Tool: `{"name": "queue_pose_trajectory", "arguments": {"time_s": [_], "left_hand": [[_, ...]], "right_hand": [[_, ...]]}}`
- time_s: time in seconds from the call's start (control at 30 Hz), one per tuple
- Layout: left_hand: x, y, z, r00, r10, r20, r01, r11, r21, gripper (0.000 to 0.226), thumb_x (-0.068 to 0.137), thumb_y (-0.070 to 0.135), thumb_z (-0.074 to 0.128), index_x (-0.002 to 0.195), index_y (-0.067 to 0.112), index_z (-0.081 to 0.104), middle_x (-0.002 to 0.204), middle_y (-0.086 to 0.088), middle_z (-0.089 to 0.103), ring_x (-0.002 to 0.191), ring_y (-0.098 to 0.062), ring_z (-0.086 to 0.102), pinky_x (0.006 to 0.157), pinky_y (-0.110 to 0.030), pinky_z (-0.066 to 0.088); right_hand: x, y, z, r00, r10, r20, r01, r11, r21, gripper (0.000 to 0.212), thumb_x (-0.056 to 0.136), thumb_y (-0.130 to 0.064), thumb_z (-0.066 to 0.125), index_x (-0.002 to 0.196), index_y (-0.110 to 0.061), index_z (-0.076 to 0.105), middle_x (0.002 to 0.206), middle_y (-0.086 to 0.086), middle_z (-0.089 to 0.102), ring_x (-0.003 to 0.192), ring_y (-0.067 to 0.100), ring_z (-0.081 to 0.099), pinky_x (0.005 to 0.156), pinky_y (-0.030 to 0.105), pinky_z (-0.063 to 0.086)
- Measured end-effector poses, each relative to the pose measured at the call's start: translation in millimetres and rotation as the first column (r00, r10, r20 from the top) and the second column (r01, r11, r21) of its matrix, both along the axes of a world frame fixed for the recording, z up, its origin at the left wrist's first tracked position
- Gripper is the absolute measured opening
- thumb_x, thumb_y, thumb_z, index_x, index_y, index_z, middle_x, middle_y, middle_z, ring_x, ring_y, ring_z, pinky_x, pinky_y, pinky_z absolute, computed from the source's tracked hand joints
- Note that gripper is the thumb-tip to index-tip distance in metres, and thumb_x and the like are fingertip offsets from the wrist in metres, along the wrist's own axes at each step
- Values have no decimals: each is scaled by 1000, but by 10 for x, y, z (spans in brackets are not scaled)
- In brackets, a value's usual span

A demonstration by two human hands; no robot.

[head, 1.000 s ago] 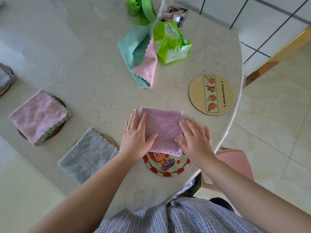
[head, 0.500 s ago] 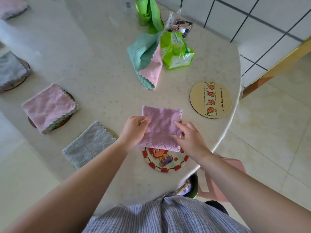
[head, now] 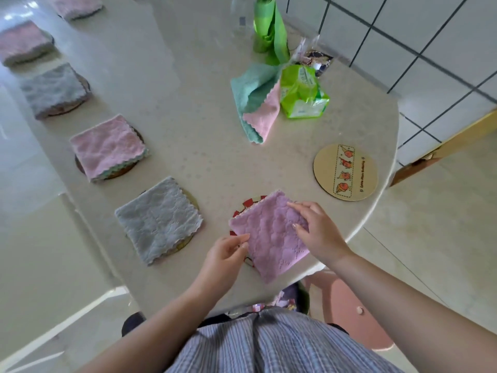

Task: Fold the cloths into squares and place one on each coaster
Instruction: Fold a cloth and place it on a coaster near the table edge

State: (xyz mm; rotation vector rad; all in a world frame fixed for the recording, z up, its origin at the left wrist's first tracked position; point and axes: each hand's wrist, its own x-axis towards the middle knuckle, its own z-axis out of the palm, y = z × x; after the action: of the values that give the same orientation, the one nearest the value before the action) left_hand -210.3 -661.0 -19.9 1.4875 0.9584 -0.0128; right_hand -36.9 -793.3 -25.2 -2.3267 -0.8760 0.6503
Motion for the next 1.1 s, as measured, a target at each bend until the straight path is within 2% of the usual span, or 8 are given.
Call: {"name": "queue_pose_trajectory", "arguments": {"time_s": [0.23, 0.37, 0.43, 0.57, 0.73, 0.9, 1.0, 1.1], "left_hand": [[-23, -3, 33, 997, 76, -9, -76, 997, 15, 18, 92, 19, 55, 104, 28, 65, 110, -3, 61, 101, -14, 59, 98, -42, 45], [-24, -13, 60, 999, -12, -36, 13, 999, 33, 27, 90, 15, 59, 117, 19, 59, 109, -2, 59, 92, -8, 59, 78, -12, 47], [-52, -12, 16, 996, -45, -80, 59, 982, 182, 29, 88, 15, 60, 116, 20, 58, 104, 1, 50, 98, -12, 57, 80, -14, 43], [-64, 59, -80, 972, -215, -91, 217, 682, 699, 25, 81, 25, 54, 105, 26, 60, 104, 1, 54, 99, -22, 52, 87, -35, 43], [71, 143, -129, 806, -511, -299, 514, 353, 782, 32, 69, 33, 63, 102, 31, 61, 111, 7, 58, 105, -16, 57, 92, -35, 43], [191, 243, -106, 755, -498, -426, 626, 354, 695, 30, 70, 46, 55, 98, 37, 60, 104, 17, 58, 99, -11, 58, 83, -34, 45], [429, 351, 36, 846, -404, -347, 527, 541, 655, 21, 83, 37, 50, 101, 33, 59, 104, 14, 58, 101, -12, 55, 89, -34, 33], [805, 570, 105, 887, -365, -283, 456, 598, 659, 28, 88, 34, 50, 114, 33, 58, 120, 10, 55, 111, -16, 51, 92, -33, 31]], "right_hand": [[-23, 79, 8, 997, 63, 46, -66, 996, 55, 44, 87, -1, 53, 126, -20, 57, 135, 0, 45, 118, 13, 51, 99, 31, 44], [7, 109, -22, 987, 117, 108, -117, 993, -4, 43, 88, -4, 54, 128, -21, 55, 142, 0, 40, 120, 15, 50, 95, 30, 45], [7, 101, -52, 979, 140, 146, -135, 990, -40, 45, 87, -7, 56, 130, -21, 53, 146, 2, 36, 124, 17, 47, 96, 31, 42], [-34, 78, -114, 898, 299, 323, -292, 954, -73, 48, 77, -11, 66, 124, -16, 58, 136, 11, 50, 122, 28, 51, 98, 45, 44], [-40, 71, -166, 816, 431, 385, -352, 899, -261, 50, 64, -23, 81, 111, -22, 66, 124, 4, 60, 113, 24, 59, 92, 54, 44], [105, 125, -114, 818, 429, 384, -340, 898, -280, 38, 64, -30, 81, 100, -31, 67, 111, -7, 66, 100, 15, 64, 94, 56, 41], [256, 358, 15, 861, 385, 332, -309, 915, -260, 22, 87, -31, 59, 108, -29, 64, 112, -10, 64, 109, 13, 57, 110, 51, 20], [480, 707, 92, 876, 371, 309, -299, 919, -257, 40, 89, -37, 36, 121, -26, 58, 128, -5, 56, 120, 18, 49, 111, 47, 18]]}}
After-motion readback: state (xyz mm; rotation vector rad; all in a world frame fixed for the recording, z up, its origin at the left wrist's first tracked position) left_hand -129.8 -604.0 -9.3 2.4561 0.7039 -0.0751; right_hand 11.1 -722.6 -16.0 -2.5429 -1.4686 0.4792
